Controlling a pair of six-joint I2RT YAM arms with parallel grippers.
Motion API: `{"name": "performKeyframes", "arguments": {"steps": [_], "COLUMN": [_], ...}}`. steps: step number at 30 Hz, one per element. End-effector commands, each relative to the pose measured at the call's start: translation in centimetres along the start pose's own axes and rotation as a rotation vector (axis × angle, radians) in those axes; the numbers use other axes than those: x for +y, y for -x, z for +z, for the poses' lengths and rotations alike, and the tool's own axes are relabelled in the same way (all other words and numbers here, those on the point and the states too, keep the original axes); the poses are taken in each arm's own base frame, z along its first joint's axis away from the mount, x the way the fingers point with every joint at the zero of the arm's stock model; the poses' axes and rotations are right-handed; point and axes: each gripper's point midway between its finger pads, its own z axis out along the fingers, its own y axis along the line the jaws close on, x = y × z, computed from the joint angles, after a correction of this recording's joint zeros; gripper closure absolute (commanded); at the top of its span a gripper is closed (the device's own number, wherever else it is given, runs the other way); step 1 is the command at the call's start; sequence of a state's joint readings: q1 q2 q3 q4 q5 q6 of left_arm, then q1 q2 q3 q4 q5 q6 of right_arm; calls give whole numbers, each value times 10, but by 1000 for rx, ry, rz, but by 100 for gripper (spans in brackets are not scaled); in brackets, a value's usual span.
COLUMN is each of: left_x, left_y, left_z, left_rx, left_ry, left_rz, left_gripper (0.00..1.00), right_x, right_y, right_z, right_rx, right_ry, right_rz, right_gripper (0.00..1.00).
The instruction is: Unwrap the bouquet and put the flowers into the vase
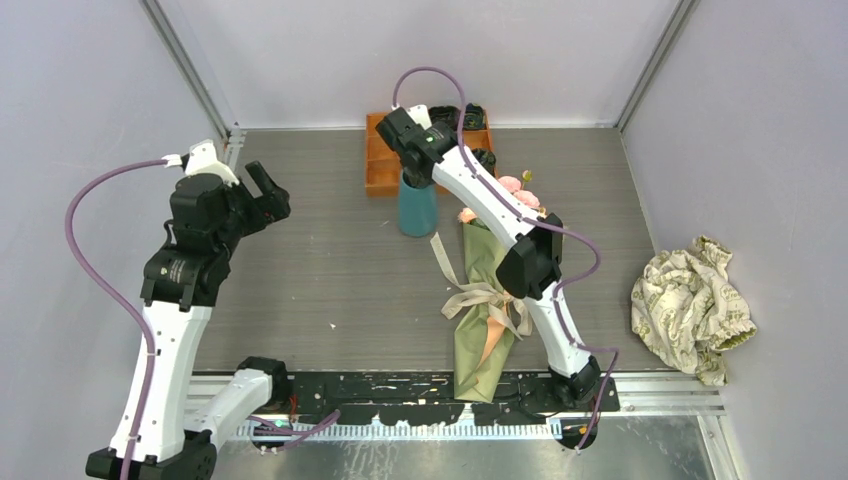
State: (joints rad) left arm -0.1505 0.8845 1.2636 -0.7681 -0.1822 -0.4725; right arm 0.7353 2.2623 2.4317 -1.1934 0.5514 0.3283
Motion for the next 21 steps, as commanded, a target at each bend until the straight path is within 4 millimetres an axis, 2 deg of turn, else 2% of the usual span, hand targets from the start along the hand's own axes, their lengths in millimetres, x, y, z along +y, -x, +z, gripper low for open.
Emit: {"name": "performKeyframes", "arguments": {"steps": [1, 8, 10, 12, 14, 19, 21], "left_x": [-12, -14, -14, -15, -16, -16, -16], "left_y": [7, -4, -10, -16, -22, -32, -34], "left_z": [5, 14, 19, 24, 28, 36, 37], "left_rx": [-29, 5, 21, 39, 56, 87, 93], "left_ry": [-52, -63, -68, -72, -76, -76, -79], "left_rz": [-31, -38, -40, -43, -46, -47, -46], "left_gripper": [13, 14, 14, 14, 15, 15, 15], "right_x": [-27, -14, -12, -12, -12, -13, -13], "right_y": [40, 31, 33, 38, 44, 54, 57], "right_z": [-18, -5, -6, -10, -15, -29, -38], "right_rx": [-129, -94, -101, -118, -139, -169, -181], "right_ry": [-66, -33, -20, -5, 6, 43, 66], "right_rz": [39, 30, 39, 52, 64, 88, 102], "right_gripper": [99, 98, 86, 64, 51, 40, 39]}}
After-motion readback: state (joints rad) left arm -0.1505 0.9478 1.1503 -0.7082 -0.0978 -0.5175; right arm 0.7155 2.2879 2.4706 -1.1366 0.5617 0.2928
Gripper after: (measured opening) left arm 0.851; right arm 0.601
